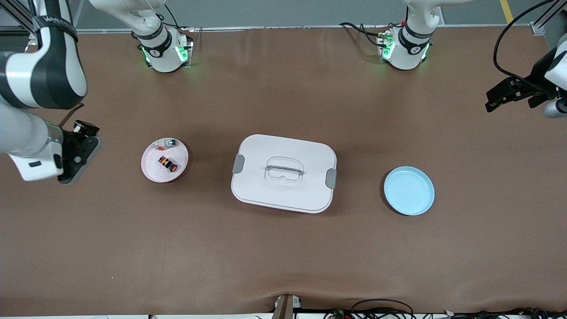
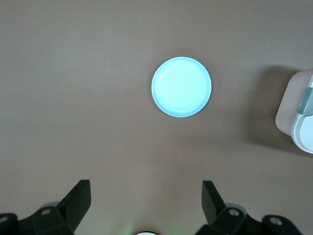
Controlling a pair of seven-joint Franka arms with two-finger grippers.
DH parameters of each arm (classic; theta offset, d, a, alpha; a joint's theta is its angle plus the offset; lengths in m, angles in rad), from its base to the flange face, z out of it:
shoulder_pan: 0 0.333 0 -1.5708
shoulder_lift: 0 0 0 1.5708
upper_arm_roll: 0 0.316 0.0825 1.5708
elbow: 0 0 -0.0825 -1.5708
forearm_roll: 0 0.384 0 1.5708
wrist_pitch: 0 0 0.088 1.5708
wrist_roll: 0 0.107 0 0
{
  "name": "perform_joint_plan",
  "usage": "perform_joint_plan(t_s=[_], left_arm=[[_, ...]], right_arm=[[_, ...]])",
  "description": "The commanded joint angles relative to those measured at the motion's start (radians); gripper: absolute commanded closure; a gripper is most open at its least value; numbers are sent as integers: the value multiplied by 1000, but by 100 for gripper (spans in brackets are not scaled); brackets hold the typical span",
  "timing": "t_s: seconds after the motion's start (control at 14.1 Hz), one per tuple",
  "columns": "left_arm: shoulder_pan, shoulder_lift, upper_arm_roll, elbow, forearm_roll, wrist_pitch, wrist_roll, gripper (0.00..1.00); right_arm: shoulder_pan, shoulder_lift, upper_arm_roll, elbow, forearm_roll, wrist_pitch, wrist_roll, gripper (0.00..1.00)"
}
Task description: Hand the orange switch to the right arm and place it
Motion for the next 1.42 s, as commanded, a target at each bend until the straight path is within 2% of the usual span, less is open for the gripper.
perform_joint_plan(t_s=[0.0,0.28,0.5,0.71,0.92,1.35], left_arm=[[12,-48,-5,-49,-18,22,11,0],[13,-92,-4,-99,-47,53,12,0],[12,-104,-4,-110,-49,54,14,0],[12,-111,-4,-110,-49,53,14,0],[12,-109,-2,-110,-47,48,15,0],[12,-108,-2,-110,-46,40,14,0]], right_arm=[[-12,12,15,86,-20,-105,184,0],[-12,-17,13,109,1,-138,361,0],[-19,-17,12,169,17,-157,497,0],[-87,-17,12,186,130,-162,684,0],[-93,-17,12,223,143,-162,853,0],[-99,-31,12,255,166,-164,864,0]])
